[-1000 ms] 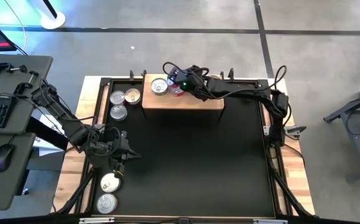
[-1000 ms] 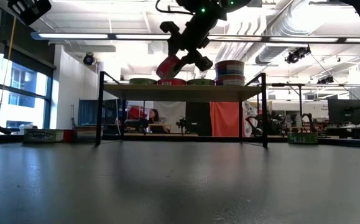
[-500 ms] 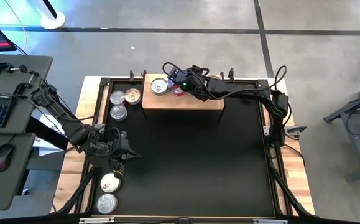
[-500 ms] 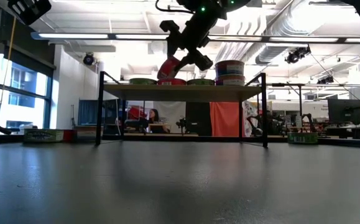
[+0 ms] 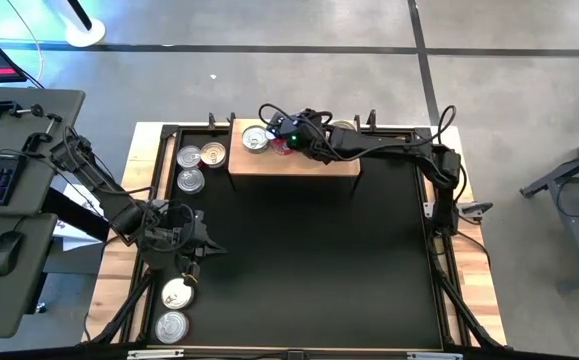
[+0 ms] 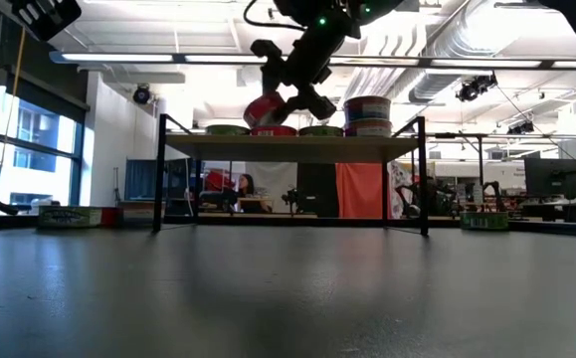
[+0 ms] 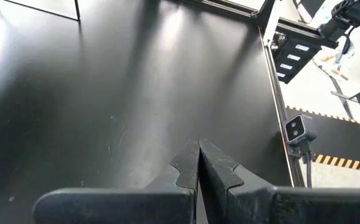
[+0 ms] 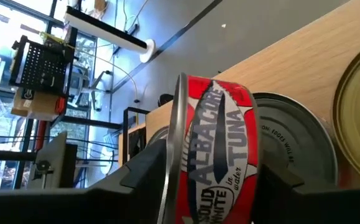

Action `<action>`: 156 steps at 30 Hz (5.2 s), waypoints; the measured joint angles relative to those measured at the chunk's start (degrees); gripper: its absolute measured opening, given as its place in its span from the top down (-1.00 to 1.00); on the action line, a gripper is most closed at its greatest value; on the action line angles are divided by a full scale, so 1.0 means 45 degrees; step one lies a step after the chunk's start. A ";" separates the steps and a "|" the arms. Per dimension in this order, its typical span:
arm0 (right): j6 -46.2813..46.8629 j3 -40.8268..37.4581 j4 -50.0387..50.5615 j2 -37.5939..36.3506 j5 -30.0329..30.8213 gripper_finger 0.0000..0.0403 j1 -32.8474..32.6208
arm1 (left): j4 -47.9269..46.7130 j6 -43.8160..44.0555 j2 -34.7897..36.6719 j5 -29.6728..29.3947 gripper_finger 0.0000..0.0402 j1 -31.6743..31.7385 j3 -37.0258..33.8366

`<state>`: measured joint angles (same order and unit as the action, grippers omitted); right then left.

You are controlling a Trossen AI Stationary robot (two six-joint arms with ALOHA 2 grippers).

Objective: Stack canned seafood by type on shelf
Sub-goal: Stack the right red tuna can on top of the other red tuna can, then stack the green tuna can on top of the other green tuna can

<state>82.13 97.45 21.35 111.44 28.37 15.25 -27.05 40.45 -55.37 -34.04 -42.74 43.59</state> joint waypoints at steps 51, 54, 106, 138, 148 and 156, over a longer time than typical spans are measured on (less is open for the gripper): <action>-0.0357 0.0840 0.3410 -0.0461 -0.0634 -0.50 0.0029 | -0.0734 0.0199 -0.0001 -0.0005 1.00 0.0000 0.0000; -0.0361 0.1278 0.4098 -0.0481 -0.0609 -0.50 0.0029 | -0.0747 0.0092 0.0000 -0.0005 1.00 0.0000 0.0000; -0.4519 -1.2454 1.2691 -0.8738 -0.6212 0.98 -0.2908 | -0.0592 0.0739 0.0000 -0.0961 1.00 0.3022 0.0000; -0.5369 -1.2260 0.2703 -0.7839 -0.0523 1.00 0.9533 | -0.0297 0.1305 0.0000 0.0314 1.00 0.4677 0.0000; -0.6254 -1.2259 0.3356 -0.6698 -0.0324 1.00 0.9380 | -0.0348 0.0774 -0.0002 0.0140 1.00 0.4677 0.0000; -0.6127 -1.2240 0.3223 -0.5900 -0.0135 1.00 0.9109 | -0.0353 0.0497 0.0000 0.0106 1.00 0.4677 0.0000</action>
<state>54.56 42.37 35.85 84.89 27.76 56.23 -28.64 42.68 -55.37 -33.56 -21.69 43.59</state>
